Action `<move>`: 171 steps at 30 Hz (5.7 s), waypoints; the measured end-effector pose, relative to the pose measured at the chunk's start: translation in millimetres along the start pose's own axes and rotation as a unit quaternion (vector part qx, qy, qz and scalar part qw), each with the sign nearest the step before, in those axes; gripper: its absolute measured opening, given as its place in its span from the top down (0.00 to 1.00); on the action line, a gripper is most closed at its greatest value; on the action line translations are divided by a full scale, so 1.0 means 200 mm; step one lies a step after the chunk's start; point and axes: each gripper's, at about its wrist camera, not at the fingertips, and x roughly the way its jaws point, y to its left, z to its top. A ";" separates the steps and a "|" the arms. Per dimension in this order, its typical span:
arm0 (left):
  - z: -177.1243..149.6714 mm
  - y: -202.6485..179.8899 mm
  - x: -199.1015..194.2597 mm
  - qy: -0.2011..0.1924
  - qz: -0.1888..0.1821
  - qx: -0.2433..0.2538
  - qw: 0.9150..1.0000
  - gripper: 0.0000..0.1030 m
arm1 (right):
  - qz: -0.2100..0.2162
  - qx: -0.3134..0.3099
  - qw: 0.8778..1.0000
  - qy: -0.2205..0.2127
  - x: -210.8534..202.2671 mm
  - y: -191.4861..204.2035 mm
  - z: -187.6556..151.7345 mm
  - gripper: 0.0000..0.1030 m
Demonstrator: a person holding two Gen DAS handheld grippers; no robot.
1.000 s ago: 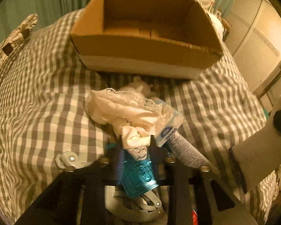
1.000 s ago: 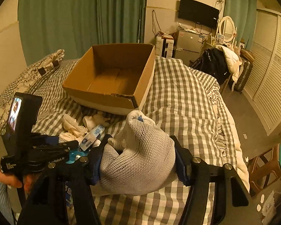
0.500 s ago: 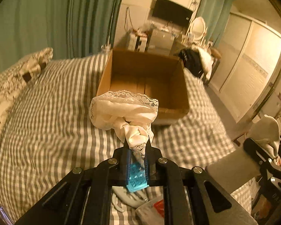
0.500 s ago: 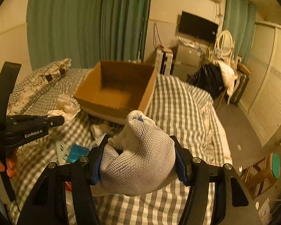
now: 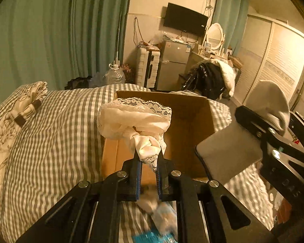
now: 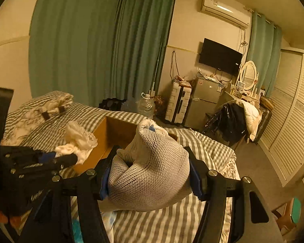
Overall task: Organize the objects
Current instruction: 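Grasp the lace cloth with the left gripper while the right drops the glove in, then grasp the clear cotton-swab jar with the right gripper, then grasp the pale green plastic clip with the left gripper and lift it, then lower the clip and the swab jar into the box and open both grippers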
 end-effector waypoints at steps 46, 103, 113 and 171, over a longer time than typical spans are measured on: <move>-1.02 0.20 -0.74 -0.007 0.174 -0.047 0.984 0.00 | 0.026 -0.052 0.990 0.131 -0.53 0.45 -0.83 0.01; -0.97 -0.11 0.06 0.156 0.088 0.006 0.984 0.12 | 0.103 0.035 0.985 0.133 -0.25 0.08 -0.82 0.38; -0.97 -0.21 -0.02 0.133 0.039 0.019 0.990 0.66 | 0.113 0.057 0.984 0.125 -0.28 0.05 -0.84 0.38; -0.11 0.08 -0.07 -0.003 -0.015 0.000 1.000 0.92 | 0.066 0.040 0.997 0.029 0.20 0.02 -0.01 0.38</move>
